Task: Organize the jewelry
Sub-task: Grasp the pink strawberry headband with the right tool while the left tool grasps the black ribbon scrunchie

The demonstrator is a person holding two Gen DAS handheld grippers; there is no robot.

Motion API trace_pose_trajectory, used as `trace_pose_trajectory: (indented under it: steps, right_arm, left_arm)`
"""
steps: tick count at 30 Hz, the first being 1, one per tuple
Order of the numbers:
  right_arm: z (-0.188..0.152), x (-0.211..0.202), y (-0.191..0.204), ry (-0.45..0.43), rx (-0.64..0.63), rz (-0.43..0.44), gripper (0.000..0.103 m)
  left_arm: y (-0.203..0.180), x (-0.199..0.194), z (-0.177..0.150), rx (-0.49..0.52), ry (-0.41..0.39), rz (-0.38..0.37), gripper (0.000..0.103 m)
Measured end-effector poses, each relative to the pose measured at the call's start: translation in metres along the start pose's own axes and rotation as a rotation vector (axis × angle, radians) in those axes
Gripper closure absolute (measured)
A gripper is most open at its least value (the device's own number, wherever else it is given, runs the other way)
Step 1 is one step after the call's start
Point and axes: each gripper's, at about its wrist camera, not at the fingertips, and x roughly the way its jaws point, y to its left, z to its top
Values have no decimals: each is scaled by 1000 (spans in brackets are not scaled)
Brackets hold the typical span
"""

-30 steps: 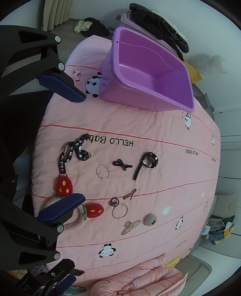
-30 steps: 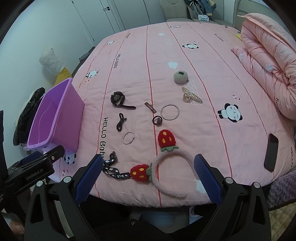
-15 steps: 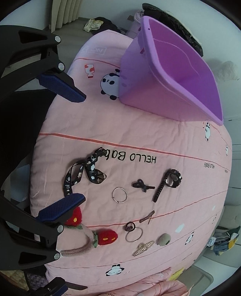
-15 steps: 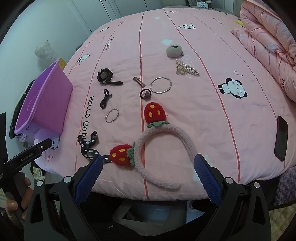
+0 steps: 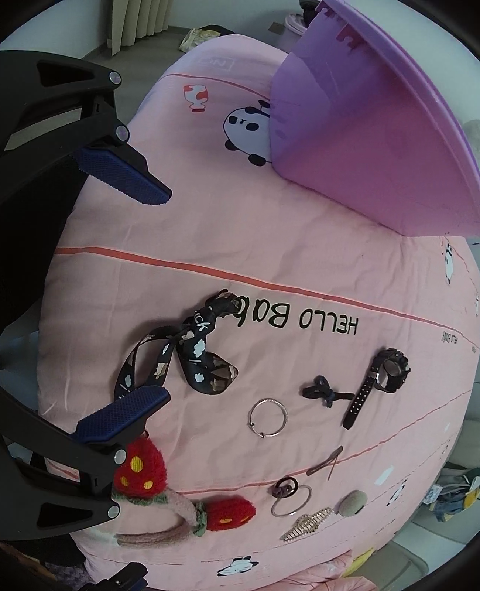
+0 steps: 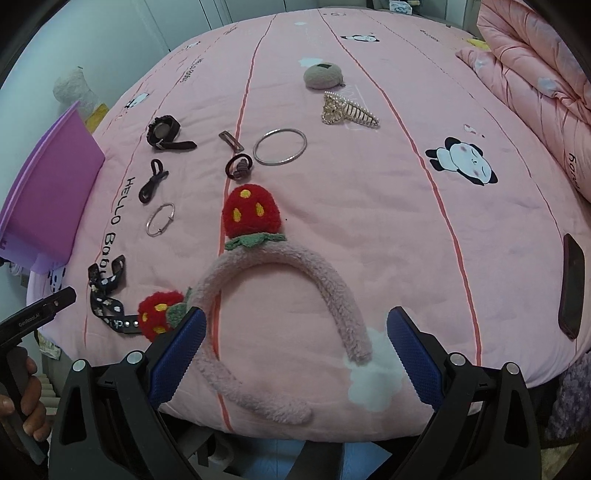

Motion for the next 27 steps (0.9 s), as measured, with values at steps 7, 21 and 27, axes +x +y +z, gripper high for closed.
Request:
trace_pose_trajectory:
  steps: [7,21,27]
  right_arm:
    - [4,29,-9,3,-50,-13,9]
    - [5,63,-17,61,-68,-19,9]
    - [7,81,-14,89,-86,-38,9]
  left_arm:
    - [-5,24,0,9,16,14,6]
    - [-23,61,-3,50,69,15,6]
    - [-28,77,-4,66,72,24,6]
